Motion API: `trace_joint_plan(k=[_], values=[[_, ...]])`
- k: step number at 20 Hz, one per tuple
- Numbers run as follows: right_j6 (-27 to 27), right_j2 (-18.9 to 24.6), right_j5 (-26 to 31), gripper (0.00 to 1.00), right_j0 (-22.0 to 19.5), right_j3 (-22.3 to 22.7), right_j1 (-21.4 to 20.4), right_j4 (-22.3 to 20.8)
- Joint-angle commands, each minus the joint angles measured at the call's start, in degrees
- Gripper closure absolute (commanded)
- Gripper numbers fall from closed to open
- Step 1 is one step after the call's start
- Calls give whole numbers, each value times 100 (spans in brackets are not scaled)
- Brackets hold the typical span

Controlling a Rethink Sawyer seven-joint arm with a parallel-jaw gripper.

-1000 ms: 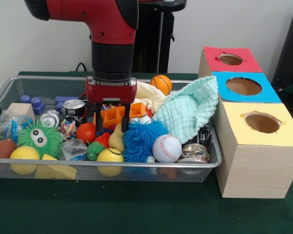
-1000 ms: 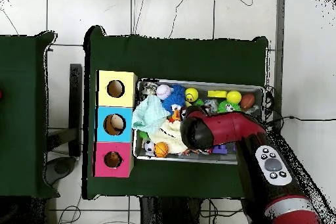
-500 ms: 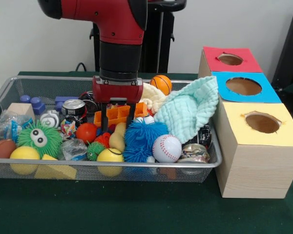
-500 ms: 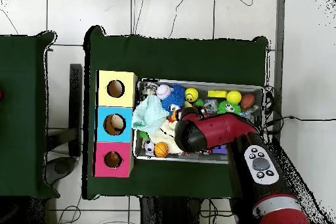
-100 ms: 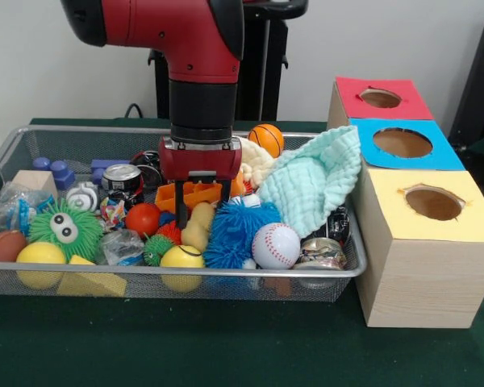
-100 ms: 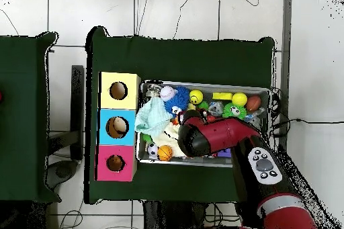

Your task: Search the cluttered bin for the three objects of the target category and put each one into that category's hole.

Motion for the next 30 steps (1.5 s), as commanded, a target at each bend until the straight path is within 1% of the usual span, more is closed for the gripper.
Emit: trace_joint_plan(k=[1, 4, 8, 9, 13, 15, 18, 23, 24, 27, 30], values=[[586, 192, -631, 0, -77, 203, 603, -98], [560, 140, -739, 0, -44, 177, 695, -139], [593, -22, -688, 0, 48, 150, 734, -27], [609, -75, -658, 100, 72, 144, 748, 17], [637, -326, -578, 100, 303, 11, 771, 40], [584, -360, -403, 100, 349, -36, 750, 69], [501, -369, -281, 100, 356, -51, 731, 103], [445, -304, -232, 100, 299, -29, 722, 159], [413, -296, -203, 100, 324, -24, 618, 158], [216, -205, 249, 100, 362, 64, 87, 275], [-157, 54, 862, 100, 289, 153, -529, 464]])
